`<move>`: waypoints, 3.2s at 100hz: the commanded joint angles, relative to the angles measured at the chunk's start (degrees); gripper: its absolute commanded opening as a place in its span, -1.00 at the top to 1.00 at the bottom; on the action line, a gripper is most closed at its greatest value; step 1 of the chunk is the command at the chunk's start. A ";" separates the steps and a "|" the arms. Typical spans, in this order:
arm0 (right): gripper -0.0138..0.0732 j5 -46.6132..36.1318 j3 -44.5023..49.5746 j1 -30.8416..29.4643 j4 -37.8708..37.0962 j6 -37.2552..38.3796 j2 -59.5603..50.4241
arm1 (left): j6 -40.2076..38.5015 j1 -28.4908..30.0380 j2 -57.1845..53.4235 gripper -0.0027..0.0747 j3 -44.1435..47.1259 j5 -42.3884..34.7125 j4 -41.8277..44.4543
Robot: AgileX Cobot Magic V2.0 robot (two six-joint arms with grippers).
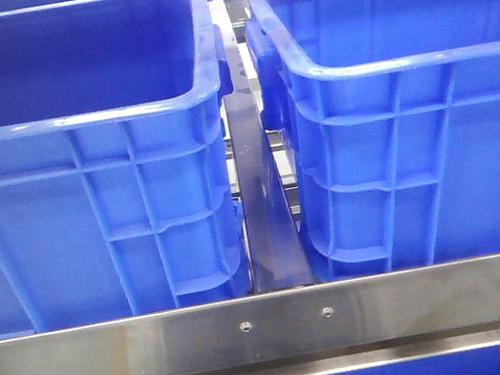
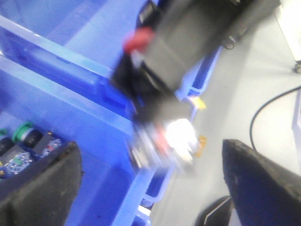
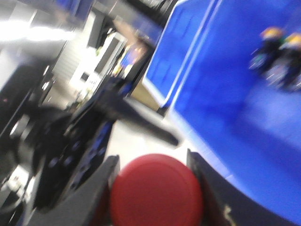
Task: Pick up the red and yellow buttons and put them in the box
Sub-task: 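Carry the red button with the right gripper over the empty bin, then lower the red button into the empty bin and open the right gripper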
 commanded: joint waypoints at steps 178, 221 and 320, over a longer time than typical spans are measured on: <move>0.68 -7.46 -3.67 -35.41 3.54 -0.87 12.85 | -15.10 31.22 -19.38 0.98 16.21 -27.35 -0.58; 0.68 -7.90 -14.68 -30.02 4.54 -0.87 27.82 | -15.10 31.22 -19.38 0.98 16.21 -27.35 -0.70; 0.42 -17.75 -18.98 -28.26 4.54 -0.87 32.30 | -15.10 31.22 -19.38 0.98 16.21 -26.67 -0.79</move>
